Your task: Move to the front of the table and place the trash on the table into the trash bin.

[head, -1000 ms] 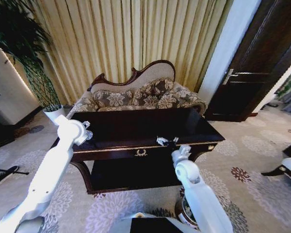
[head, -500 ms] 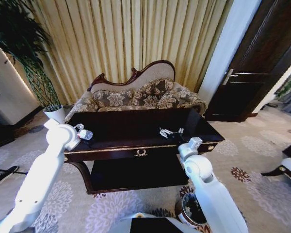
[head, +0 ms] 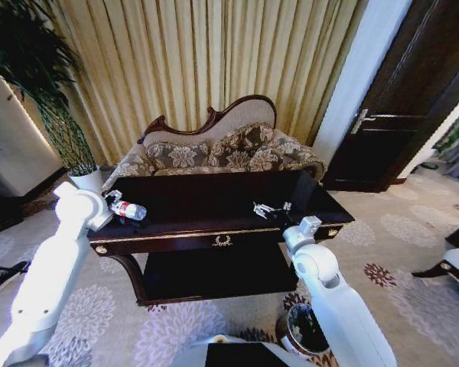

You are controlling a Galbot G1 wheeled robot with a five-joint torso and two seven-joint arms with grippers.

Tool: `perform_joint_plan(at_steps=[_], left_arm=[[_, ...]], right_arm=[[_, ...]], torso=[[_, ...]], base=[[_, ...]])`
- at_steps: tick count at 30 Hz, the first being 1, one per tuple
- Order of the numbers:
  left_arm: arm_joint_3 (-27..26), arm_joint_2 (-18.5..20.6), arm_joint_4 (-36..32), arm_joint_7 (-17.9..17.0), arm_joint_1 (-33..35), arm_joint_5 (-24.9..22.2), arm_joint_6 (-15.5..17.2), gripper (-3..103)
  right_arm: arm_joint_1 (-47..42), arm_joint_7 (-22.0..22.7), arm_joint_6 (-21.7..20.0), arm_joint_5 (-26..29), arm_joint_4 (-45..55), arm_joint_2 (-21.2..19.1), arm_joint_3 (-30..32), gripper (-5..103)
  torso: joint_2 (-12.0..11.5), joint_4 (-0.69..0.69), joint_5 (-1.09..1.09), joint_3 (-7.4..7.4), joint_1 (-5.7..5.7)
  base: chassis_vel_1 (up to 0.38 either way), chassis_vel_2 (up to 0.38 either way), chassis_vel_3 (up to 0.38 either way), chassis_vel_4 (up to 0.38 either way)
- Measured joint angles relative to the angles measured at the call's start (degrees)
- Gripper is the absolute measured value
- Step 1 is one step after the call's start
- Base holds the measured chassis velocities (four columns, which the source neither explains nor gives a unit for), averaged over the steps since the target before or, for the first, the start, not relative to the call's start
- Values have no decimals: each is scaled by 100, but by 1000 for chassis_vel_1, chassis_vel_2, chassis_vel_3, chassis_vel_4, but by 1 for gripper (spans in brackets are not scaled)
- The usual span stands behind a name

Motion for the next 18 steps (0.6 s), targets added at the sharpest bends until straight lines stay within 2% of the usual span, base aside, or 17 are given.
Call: perform_joint_plan(at_steps=[10,18], left_arm=[[135,-223,393,30,-282,-9,0,100],[141,-402,524,-25,-364,-204,-11,100]], right_arm=[[-19,0,126,-32,-111,52,-12,100],[-52,0,153,-44,-127,64,2,100]], torso=[[0,0,1,0,0],[0,0,0,0,0]], base=[[0,0,0,0],[0,0,0,0]])
